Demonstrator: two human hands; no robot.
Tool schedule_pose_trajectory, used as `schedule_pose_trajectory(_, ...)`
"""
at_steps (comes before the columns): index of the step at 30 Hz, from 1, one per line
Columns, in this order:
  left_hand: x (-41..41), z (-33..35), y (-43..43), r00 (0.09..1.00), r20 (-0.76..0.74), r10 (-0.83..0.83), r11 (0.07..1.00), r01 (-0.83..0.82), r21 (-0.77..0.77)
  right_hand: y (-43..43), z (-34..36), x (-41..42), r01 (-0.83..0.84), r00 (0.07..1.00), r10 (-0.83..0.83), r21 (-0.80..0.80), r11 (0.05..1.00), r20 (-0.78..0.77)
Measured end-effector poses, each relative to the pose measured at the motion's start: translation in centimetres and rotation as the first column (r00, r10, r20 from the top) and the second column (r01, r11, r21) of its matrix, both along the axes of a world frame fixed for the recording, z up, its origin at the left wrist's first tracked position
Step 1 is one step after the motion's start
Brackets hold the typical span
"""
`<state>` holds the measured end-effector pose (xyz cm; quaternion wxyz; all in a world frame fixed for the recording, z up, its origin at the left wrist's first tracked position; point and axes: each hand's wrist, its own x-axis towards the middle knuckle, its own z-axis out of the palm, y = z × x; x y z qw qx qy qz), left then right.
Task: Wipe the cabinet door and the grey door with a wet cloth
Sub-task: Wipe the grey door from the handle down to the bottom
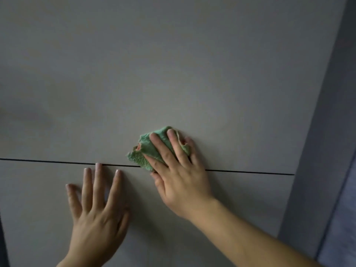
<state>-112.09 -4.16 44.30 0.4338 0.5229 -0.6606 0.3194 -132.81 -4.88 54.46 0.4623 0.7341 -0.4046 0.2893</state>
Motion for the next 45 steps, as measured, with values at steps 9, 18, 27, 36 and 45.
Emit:
schedule_pose_trajectory(9,-6.3,1.0,0.9,0.977,0.162,-0.138,0.989,0.143,-0.022,-0.3,0.6,-7.2,0.124,0.870,-0.081,-0.058,0.991,0.486)
schedule_pose_trajectory(18,-9.6,0.8,-0.3,0.975,0.195,-0.110,0.993,0.116,-0.022,-0.4,5.9,-14.4,0.152,0.923,-0.091,-0.138,0.979,0.374)
schedule_pose_trajectory(27,-12.2,0.0,0.0,0.989,0.119,-0.086,0.995,0.092,-0.043,0.9,-1.9,-16.9,0.104,0.965,-0.094,-0.027,0.994,0.244)
schedule_pose_trajectory(36,-14.0,-0.6,-0.1,0.995,0.055,-0.082,0.997,0.082,0.006,-0.1,5.4,-20.6,0.133,0.915,-0.066,-0.145,0.980,0.397)
schedule_pose_trajectory(45,-14.4,-0.6,-0.1,0.997,0.033,-0.073,0.995,0.070,0.073,0.8,-1.2,-22.8,0.060,0.950,-0.035,-0.071,0.996,0.311)
